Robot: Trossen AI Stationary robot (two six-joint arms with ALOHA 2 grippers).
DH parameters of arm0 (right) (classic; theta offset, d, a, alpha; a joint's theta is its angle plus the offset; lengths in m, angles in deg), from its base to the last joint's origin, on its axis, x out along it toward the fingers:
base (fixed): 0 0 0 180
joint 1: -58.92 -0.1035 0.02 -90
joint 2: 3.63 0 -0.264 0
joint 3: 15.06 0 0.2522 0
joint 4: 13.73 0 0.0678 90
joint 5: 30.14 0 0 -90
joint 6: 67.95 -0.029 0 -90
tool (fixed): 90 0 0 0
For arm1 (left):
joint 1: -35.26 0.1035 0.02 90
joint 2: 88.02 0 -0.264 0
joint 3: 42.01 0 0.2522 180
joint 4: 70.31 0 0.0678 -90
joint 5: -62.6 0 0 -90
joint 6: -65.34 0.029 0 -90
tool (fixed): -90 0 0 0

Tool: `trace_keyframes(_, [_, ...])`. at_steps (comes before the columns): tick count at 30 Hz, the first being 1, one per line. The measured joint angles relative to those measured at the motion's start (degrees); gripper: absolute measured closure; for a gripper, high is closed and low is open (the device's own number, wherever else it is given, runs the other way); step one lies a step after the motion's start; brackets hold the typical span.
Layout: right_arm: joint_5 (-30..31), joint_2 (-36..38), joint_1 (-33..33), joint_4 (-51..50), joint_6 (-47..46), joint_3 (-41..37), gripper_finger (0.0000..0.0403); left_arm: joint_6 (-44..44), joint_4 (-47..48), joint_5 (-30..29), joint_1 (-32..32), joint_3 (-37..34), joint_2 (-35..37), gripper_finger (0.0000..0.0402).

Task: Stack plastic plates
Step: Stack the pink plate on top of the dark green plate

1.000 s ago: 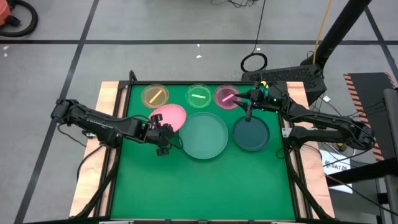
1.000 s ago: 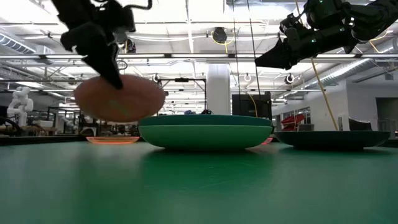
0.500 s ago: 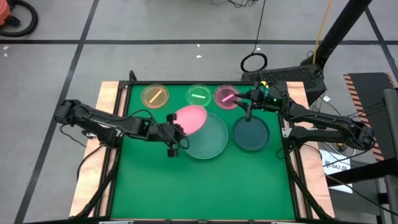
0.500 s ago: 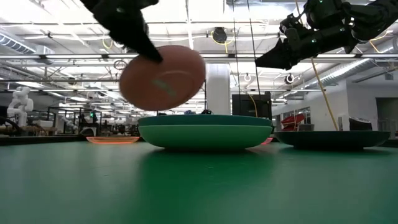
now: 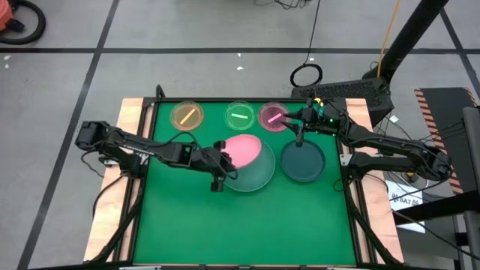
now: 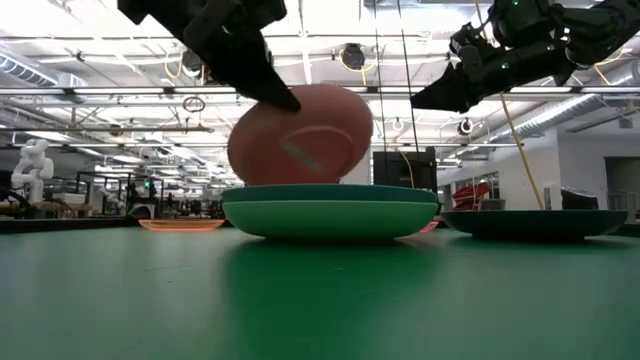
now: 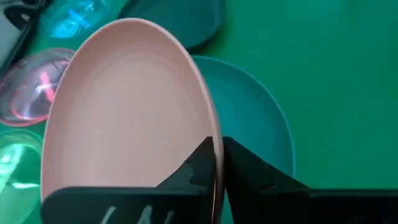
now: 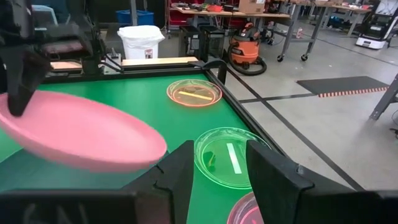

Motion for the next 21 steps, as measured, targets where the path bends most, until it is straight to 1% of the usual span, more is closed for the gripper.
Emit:
trace_keyframes(3, [0.0, 0.0, 0.0, 0.0, 0.0, 0.0, 0.0261, -1.1, -0.9, 3.2, 0.4, 0.0, -1.3, 0.0371])
trace_keyframes(6, [0.0, 0.0, 0.0, 0.0, 0.1, 0.0, 0.0261, -2.3, -1.2, 7.9, 1.5, 0.0, -2.9, 0.0371])
trace_keyframes(10, [0.0, 0.0, 0.0, 0.0, 0.1, 0.0, 0.0261, -3.0, -3.4, 11.5, 2.9, 0.0, -4.7, 0.0371])
trace_keyframes(14, [0.0, 0.0, 0.0, -0.3, 0.1, 0.0, 0.0261, -2.9, -4.9, 13.2, 3.6, 0.0, -5.4, 0.0371])
trace_keyframes(21, [0.0, 0.0, 0.0, -0.4, 0.6, 0.0, 0.0261, -2.5, -5.5, 13.2, 4.1, 0.0, -5.4, 0.0371])
